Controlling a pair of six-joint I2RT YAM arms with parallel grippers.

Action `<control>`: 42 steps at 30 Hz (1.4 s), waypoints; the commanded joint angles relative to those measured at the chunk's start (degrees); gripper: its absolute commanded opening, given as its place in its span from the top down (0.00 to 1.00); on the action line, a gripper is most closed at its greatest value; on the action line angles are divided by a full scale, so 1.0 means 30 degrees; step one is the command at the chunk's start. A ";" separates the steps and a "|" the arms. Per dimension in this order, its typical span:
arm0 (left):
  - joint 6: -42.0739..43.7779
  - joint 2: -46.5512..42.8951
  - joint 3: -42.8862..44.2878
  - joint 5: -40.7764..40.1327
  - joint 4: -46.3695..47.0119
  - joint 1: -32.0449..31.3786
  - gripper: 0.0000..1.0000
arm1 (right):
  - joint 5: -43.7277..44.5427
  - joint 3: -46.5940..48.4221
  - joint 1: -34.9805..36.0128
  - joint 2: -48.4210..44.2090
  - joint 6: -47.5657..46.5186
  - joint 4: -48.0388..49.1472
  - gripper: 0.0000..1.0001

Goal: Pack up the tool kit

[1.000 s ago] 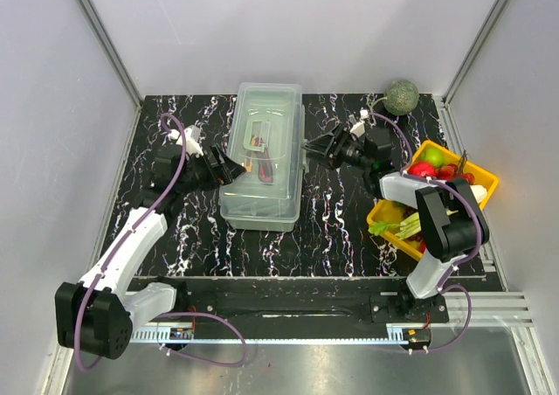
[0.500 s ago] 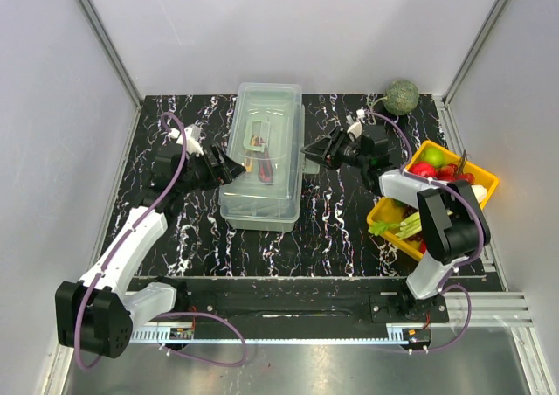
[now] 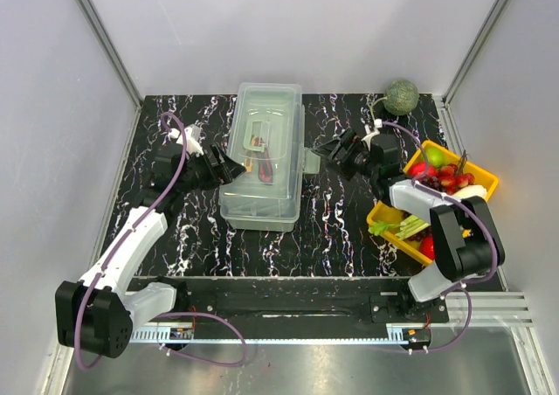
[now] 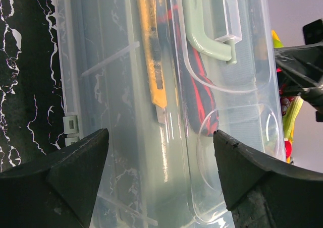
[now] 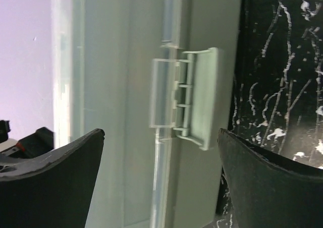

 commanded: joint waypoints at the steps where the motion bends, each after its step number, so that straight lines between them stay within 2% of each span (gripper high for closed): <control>1: 0.0676 0.0595 -0.0203 0.0714 -0.2161 -0.0531 0.14 | -0.0651 -0.0828 -0.0333 0.1591 0.0509 0.3356 0.01; 4: 0.0734 0.0537 -0.0144 0.0656 -0.2308 -0.0531 0.14 | -0.1851 -0.1266 -0.0392 0.3055 0.1502 0.6544 0.01; 11: 0.0969 0.0508 0.0002 0.0509 -0.2659 -0.0502 0.14 | -0.4315 -0.1328 -0.0392 0.7214 0.6450 1.7704 0.01; 13: 0.1027 0.0479 0.0119 0.0509 -0.2747 -0.0531 0.14 | -0.4639 -0.1065 -0.0392 0.8503 0.8062 1.9993 0.01; 15: 0.1057 0.0421 0.0119 0.0451 -0.2806 -0.0531 0.14 | -0.4902 -0.0772 -0.0392 0.9122 0.9033 2.0908 0.01; 32: 0.1086 0.0420 0.0120 0.0363 -0.2835 -0.0531 0.14 | -0.7158 0.0577 -0.0304 0.7895 1.1028 2.1938 0.02; 34: 0.1115 0.0449 0.0149 0.0392 -0.2865 -0.0531 0.14 | -0.7276 0.0606 -0.0333 0.7748 1.1174 2.1850 0.06; 39: 0.1087 0.0508 0.0178 0.0362 -0.2865 -0.0531 0.14 | -0.7775 0.1075 -0.0333 0.7894 1.1264 2.0332 0.27; 42: 0.1116 0.0479 0.0120 0.0363 -0.2865 -0.0531 0.14 | -0.7600 0.0871 -0.0304 0.7369 1.0125 1.8399 0.29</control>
